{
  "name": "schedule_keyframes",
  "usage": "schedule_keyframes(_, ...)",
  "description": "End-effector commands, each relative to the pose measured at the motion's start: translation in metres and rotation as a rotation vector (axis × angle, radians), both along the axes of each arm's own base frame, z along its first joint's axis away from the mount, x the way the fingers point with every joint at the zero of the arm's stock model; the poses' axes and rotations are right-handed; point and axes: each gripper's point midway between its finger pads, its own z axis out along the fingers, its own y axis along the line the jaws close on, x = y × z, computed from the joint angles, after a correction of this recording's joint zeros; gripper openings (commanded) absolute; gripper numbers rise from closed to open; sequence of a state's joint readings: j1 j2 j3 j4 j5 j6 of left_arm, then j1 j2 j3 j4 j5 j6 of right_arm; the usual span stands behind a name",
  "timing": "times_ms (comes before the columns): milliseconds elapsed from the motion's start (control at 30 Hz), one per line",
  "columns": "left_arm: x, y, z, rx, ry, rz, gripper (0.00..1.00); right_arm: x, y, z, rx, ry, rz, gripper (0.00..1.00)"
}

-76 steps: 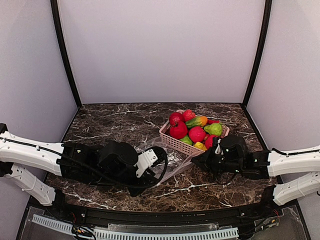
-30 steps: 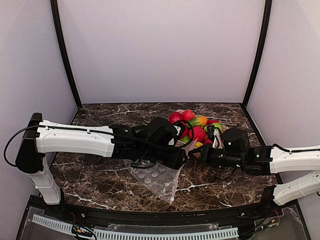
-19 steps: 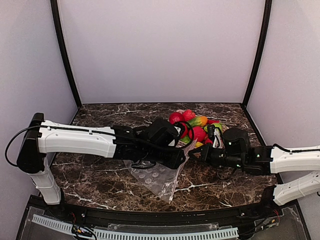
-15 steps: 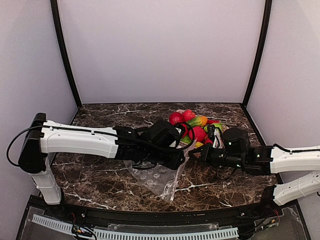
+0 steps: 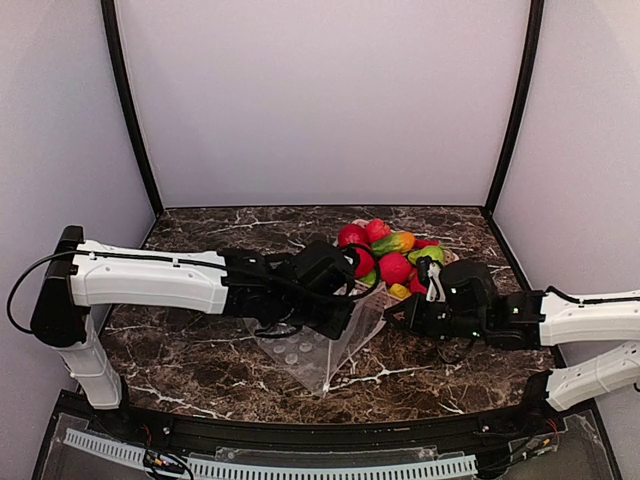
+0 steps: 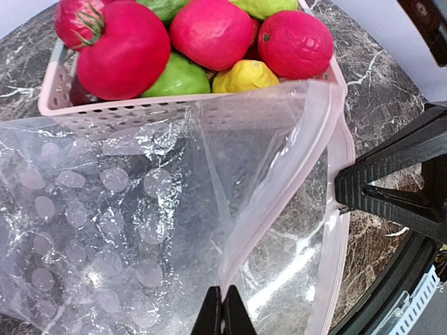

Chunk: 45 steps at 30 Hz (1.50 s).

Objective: Place the food in the zip-top bag and seal the zipper
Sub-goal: Open the zipper food storage bag, then pick up the fake vegetable from the bin.

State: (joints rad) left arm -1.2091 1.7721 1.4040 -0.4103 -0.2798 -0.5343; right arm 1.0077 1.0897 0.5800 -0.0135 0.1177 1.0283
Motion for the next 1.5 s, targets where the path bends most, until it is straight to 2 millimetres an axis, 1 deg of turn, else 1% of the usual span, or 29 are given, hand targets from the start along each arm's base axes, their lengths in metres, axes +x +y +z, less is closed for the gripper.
schedule_keyframes(0,0.01,0.037,0.052,0.033,-0.123,0.057,0.01,0.007,-0.004,-0.007,-0.118,-0.023,-0.011,0.0)
schedule_keyframes(100,0.009,0.053,0.068,0.078,-0.152,0.055,0.01,0.015,0.002,-0.013,-0.196,-0.031,-0.001,0.0)
schedule_keyframes(133,0.011,0.057,0.076,0.087,-0.168,0.067,0.01,0.018,0.004,-0.02,-0.241,-0.022,0.002,0.0)
schedule_keyframes(167,0.009,0.067,0.076,0.126,-0.166,0.069,0.01,0.021,0.009,-0.021,-0.257,-0.026,0.008,0.0)
schedule_keyframes(200,0.011,0.071,0.085,0.134,-0.179,0.079,0.01,0.025,0.014,-0.02,-0.264,-0.033,0.012,0.0)
schedule_keyframes(233,0.008,0.081,0.084,0.179,-0.173,0.078,0.01,0.029,0.021,-0.019,-0.264,-0.041,0.019,0.0)
schedule_keyframes(267,0.009,0.084,0.092,0.184,-0.18,0.082,0.01,0.032,0.028,-0.017,-0.257,-0.051,0.03,0.0)
schedule_keyframes(300,0.006,0.092,0.095,0.215,-0.173,0.076,0.01,0.035,0.036,-0.016,-0.25,-0.06,0.042,0.0)
schedule_keyframes(400,-0.001,0.104,0.099,0.25,-0.154,0.06,0.01,0.043,0.062,-0.009,-0.221,-0.075,0.087,0.0)
schedule_keyframes(433,-0.002,0.108,0.096,0.265,-0.14,0.052,0.01,0.045,0.07,-0.007,-0.209,-0.079,0.102,0.0)
schedule_keyframes(533,-0.002,0.118,0.092,0.269,-0.109,0.05,0.01,0.048,0.086,-0.006,-0.193,-0.083,0.137,0.01)
schedule_keyframes(567,0.001,0.123,0.086,0.276,-0.092,0.054,0.01,0.049,0.089,-0.005,-0.191,-0.088,0.146,0.08)
schedule_keyframes(600,0.003,0.126,0.088,0.267,-0.095,0.055,0.01,0.048,0.091,-0.003,-0.186,-0.093,0.157,0.19)
schedule_keyframes(633,0.008,0.132,0.082,0.273,-0.083,0.067,0.01,0.047,0.092,0.0,-0.182,-0.104,0.168,0.32)
schedule_keyframes(667,0.013,0.133,0.085,0.255,-0.09,0.064,0.01,0.046,0.09,0.003,-0.179,-0.112,0.174,0.43)
schedule_keyframes(700,0.019,0.138,0.079,0.251,-0.068,0.073,0.01,0.044,0.089,0.007,-0.177,-0.125,0.183,0.53)
schedule_keyframes(733,0.028,0.14,0.082,0.233,-0.075,0.078,0.01,0.042,0.085,0.01,-0.178,-0.134,0.186,0.61)
schedule_keyframes(767,0.03,0.139,0.079,0.221,-0.06,0.066,0.01,0.041,0.081,0.013,-0.18,-0.142,0.184,0.68)
schedule_keyframes(800,0.038,0.14,0.079,0.215,-0.067,0.065,0.01,0.039,0.075,0.021,-0.177,-0.152,0.177,0.73)
schedule_keyframes(867,0.046,0.138,0.077,0.209,-0.054,0.039,0.01,0.037,0.061,0.026,-0.199,-0.156,0.156,0.79)
schedule_keyframes(900,0.05,0.138,0.079,0.207,-0.059,0.034,0.01,0.036,0.054,0.028,-0.209,-0.157,0.15,0.82)
schedule_keyframes(967,0.061,0.139,0.076,0.223,-0.061,0.022,0.01,0.039,0.04,0.032,-0.235,-0.148,0.122,0.85)
schedule_keyframes(1033,0.073,0.143,0.073,0.231,-0.07,0.019,0.01,0.048,0.025,0.037,-0.258,-0.142,0.085,0.89)
schedule_keyframes(1133,0.088,0.151,0.068,0.228,-0.077,0.027,0.01,0.063,0.01,0.047,-0.284,-0.152,0.05,0.93)
schedule_keyframes(1200,0.094,0.153,0.066,0.203,-0.086,0.025,0.01,0.075,0.004,0.049,-0.296,-0.149,0.031,0.94)
schedule_keyframes(1233,0.095,0.152,0.068,0.187,-0.096,0.02,0.01,0.082,0.002,0.049,-0.306,-0.146,0.023,0.94)
schedule_keyframes(1267,0.098,0.151,0.065,0.17,-0.104,0.012,0.01,0.088,0.001,0.048,-0.316,-0.139,0.015,0.95)
schedule_keyframes(1300,0.1,0.15,0.068,0.151,-0.118,0.009,0.01,0.095,0.0,0.048,-0.323,-0.135,0.011,0.95)
schedule_keyframes(1467,0.109,0.163,0.051,0.147,-0.091,0.033,0.01,0.128,0.012,0.042,-0.342,-0.118,0.012,0.95)
